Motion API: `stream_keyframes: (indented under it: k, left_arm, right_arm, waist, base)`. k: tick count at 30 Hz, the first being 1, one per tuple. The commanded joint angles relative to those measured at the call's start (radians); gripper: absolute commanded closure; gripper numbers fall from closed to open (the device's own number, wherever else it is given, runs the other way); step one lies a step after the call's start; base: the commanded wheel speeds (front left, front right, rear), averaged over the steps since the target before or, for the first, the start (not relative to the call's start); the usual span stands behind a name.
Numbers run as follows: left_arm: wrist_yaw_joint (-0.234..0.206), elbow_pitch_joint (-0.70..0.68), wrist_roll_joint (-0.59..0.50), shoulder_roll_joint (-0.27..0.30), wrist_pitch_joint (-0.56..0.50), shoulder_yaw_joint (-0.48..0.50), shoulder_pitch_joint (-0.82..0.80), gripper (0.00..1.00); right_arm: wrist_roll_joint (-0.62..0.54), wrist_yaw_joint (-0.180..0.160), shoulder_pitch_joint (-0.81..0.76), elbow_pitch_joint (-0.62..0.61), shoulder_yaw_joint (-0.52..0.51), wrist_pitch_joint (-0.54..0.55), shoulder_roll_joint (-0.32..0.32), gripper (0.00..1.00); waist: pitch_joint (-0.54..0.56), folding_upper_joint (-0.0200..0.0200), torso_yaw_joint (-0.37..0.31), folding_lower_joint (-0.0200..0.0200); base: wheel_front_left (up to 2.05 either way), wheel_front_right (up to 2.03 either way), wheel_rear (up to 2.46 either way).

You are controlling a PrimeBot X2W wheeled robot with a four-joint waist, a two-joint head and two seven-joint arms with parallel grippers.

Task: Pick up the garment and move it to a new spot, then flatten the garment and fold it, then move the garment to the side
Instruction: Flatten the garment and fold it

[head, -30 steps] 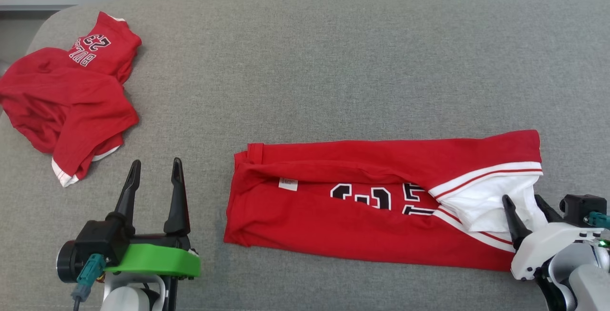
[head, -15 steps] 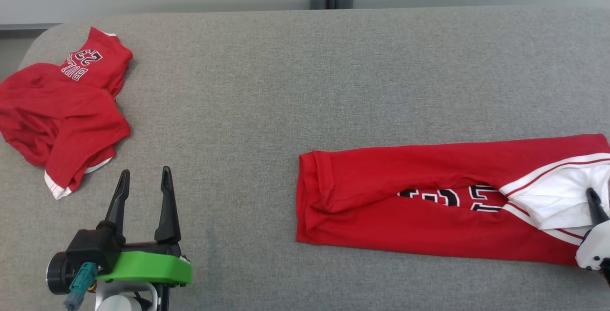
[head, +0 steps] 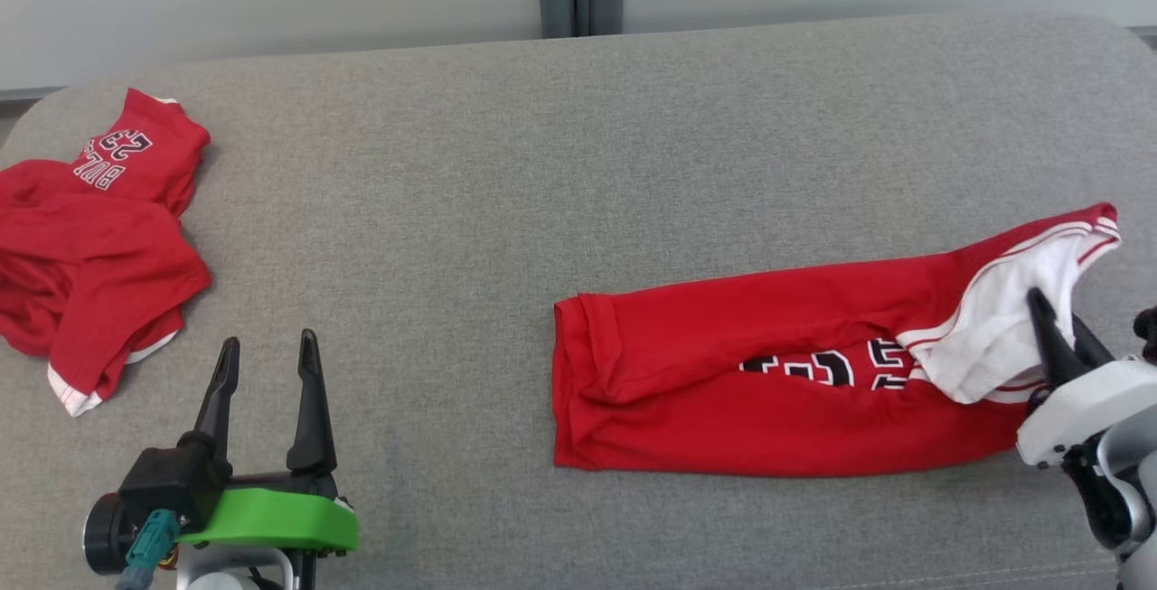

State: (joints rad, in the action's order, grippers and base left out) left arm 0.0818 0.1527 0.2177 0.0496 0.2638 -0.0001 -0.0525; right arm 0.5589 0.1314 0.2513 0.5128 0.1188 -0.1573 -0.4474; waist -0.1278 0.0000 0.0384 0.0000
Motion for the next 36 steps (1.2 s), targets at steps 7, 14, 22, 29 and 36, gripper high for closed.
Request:
stream_keyframes:
  k: [7, 14, 22, 29, 36]
  left_arm:
    - [-0.004, 0.006, 0.005, 0.002, 0.001, -0.003, 0.007, 0.00]
    - [-0.003, 0.015, 0.015, 0.002, 0.001, -0.019, -0.009, 0.00]
    - [-0.001, 0.021, 0.017, 0.002, 0.001, -0.031, -0.025, 0.00]
    - [-0.003, 0.026, 0.022, 0.002, 0.001, -0.046, -0.037, 0.00]
    - [-0.007, 0.035, 0.025, 0.002, 0.001, -0.043, -0.036, 0.00]
  right_arm:
    - [-0.042, -0.001, -0.044, -0.233, 0.067, 0.091, 0.067, 1.00]
    - [-0.076, -0.001, -0.067, -0.361, 0.160, 0.163, 0.165, 1.00]
    - [-0.098, -0.001, -0.025, -0.342, 0.243, 0.187, 0.271, 1.00]
    - [-0.105, -0.001, 0.018, -0.260, 0.289, 0.186, 0.342, 1.00]
    - [-0.094, -0.001, 0.042, -0.213, 0.296, 0.132, 0.351, 0.00]
  waist:
    - [0.006, 0.0000, -0.012, 0.0000]
    - [0.005, 0.0000, 0.018, 0.0000]
    - [-0.006, 0.0000, 0.063, 0.0000]
    - [-0.018, 0.0000, 0.092, 0.0000]
    - [-0.010, 0.0000, 0.089, 0.0000]
  base:
    - [0.00, 0.00, 0.00]
    - [0.00, 0.00, 0.00]
    - [0.00, 0.00, 0.00]
    - [0.00, 0.00, 0.00]
    - [0.00, 0.00, 0.00]
